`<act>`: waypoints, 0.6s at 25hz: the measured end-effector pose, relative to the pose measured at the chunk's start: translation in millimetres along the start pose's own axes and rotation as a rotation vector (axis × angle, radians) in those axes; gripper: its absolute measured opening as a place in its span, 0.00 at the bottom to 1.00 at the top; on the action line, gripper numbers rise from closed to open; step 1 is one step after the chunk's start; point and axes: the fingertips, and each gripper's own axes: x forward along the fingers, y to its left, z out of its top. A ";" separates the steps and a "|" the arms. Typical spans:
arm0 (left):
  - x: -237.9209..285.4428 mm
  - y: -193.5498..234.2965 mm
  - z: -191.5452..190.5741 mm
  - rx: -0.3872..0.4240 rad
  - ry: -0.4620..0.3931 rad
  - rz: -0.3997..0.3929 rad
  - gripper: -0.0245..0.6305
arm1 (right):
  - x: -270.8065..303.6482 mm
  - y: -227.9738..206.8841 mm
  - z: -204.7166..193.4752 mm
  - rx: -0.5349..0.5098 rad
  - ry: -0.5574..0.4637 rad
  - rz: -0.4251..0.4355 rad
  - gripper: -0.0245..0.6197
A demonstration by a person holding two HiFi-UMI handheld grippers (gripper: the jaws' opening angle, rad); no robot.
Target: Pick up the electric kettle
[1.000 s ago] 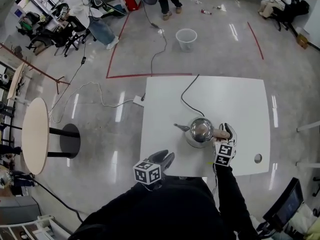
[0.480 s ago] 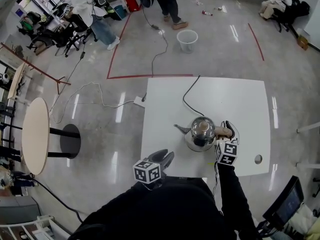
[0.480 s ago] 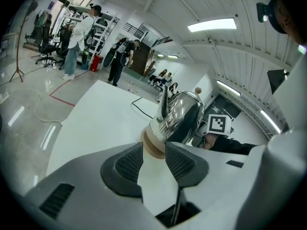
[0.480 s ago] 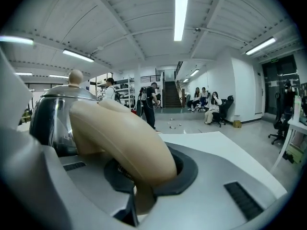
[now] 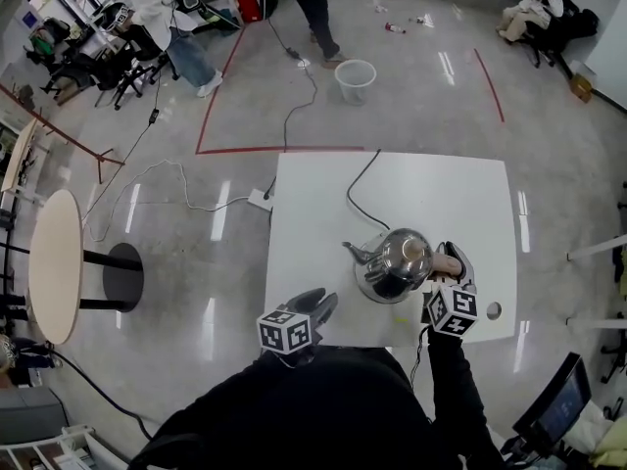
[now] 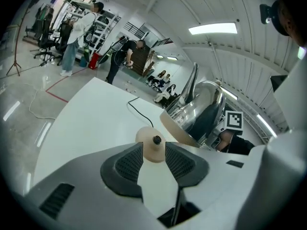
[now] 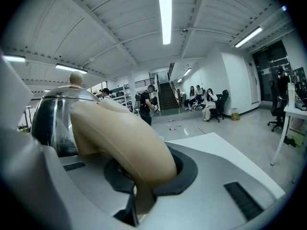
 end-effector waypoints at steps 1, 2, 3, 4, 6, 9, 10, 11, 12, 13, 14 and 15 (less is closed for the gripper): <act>1.2 -1.6 0.0 -0.001 -0.001 -0.005 0.28 | -5.1 -0.8 8.3 0.001 -0.005 0.000 0.12; 2.6 -3.3 0.0 -0.002 -0.001 -0.011 0.28 | -10.3 -1.6 16.5 0.001 -0.010 -0.001 0.12; 4.0 -4.7 0.3 -0.003 -0.003 -0.016 0.28 | -15.3 -2.1 24.5 0.003 -0.016 -0.002 0.12; 5.3 -5.6 0.9 -0.005 -0.006 -0.020 0.28 | -19.8 -2.3 32.1 0.010 -0.024 -0.001 0.12; 7.4 -6.8 2.4 -0.011 -0.012 -0.028 0.28 | -27.5 -2.0 45.9 0.037 -0.042 0.004 0.12; 9.1 -9.5 3.4 -0.017 -0.016 -0.035 0.28 | -38.1 -2.3 64.1 0.066 -0.057 0.006 0.12; 9.5 -10.4 3.6 -0.017 -0.017 -0.037 0.28 | -41.3 -2.2 70.3 0.058 -0.060 0.002 0.12; 9.6 -10.8 4.0 -0.016 -0.018 -0.039 0.28 | -44.3 -1.4 77.1 0.039 -0.065 -0.003 0.12; 9.4 -10.8 4.9 -0.014 -0.020 -0.040 0.28 | -47.1 0.1 84.2 0.011 -0.072 -0.007 0.12; 8.8 -10.7 6.2 -0.011 -0.022 -0.041 0.28 | -49.9 2.2 91.5 -0.022 -0.081 -0.012 0.12; 7.8 -11.1 8.3 -0.006 -0.026 -0.041 0.28 | -52.7 4.4 98.7 -0.055 -0.091 -0.015 0.12; 6.5 -12.5 11.4 0.001 -0.032 -0.042 0.28 | -55.5 6.2 105.4 -0.085 -0.100 -0.017 0.12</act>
